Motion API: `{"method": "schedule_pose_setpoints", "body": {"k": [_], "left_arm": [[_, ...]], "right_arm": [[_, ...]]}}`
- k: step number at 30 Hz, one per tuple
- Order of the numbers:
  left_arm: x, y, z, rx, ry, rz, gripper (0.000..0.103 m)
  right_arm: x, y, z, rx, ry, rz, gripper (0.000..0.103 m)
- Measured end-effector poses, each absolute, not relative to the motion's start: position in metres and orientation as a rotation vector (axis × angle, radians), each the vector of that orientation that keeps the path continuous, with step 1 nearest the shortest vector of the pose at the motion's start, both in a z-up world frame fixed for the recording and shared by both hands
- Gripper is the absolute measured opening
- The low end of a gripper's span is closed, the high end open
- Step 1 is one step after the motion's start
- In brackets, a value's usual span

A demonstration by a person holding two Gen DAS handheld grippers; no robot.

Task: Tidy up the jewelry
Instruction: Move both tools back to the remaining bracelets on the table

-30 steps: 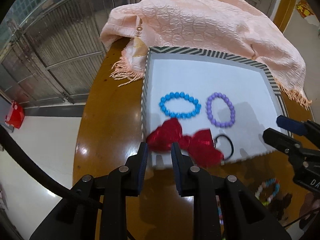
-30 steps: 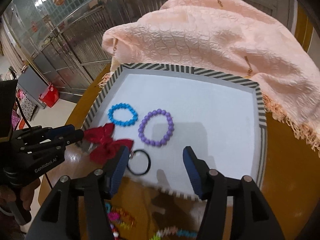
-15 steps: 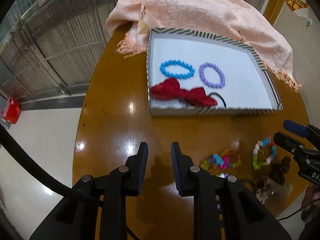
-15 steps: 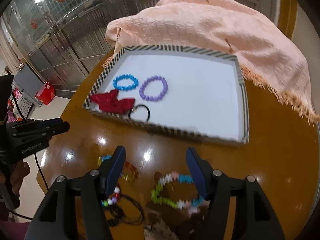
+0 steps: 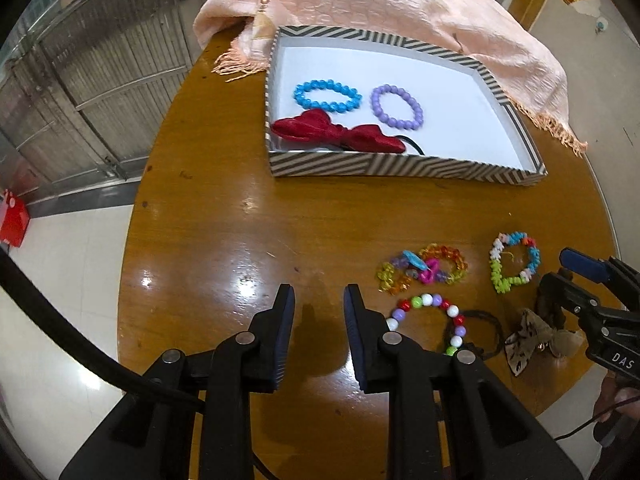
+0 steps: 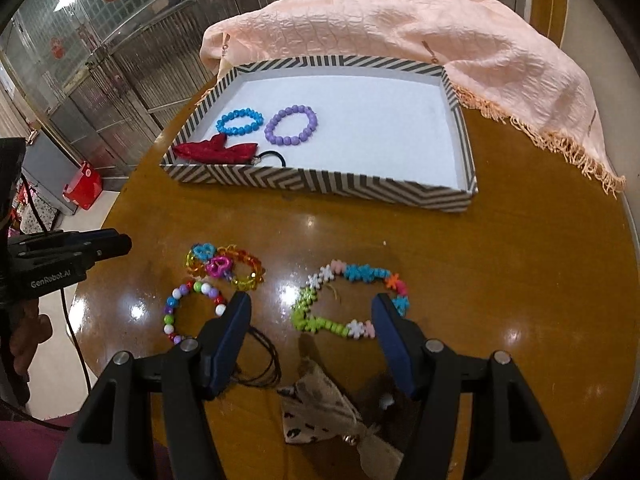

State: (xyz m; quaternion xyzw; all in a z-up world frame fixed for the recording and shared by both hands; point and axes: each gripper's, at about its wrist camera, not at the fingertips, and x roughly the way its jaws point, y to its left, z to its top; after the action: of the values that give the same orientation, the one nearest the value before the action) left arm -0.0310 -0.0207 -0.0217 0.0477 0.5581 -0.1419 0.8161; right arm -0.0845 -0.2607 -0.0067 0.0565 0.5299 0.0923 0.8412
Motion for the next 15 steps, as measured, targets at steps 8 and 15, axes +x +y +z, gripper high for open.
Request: {"method": "schedule_pose_setpoints", "body": {"k": [8, 15], "left_arm": [[-0.036, -0.03, -0.021, 0.122, 1.181, -0.322, 0.019], [-0.037, -0.035, -0.025, 0.125, 1.196, -0.327, 0.019]], "right_arm": [[-0.096, -0.266, -0.003, 0.12, 1.115, 0.194, 0.066], [-0.104, -0.286, -0.006, 0.149, 1.122, 0.155, 0.066]]}}
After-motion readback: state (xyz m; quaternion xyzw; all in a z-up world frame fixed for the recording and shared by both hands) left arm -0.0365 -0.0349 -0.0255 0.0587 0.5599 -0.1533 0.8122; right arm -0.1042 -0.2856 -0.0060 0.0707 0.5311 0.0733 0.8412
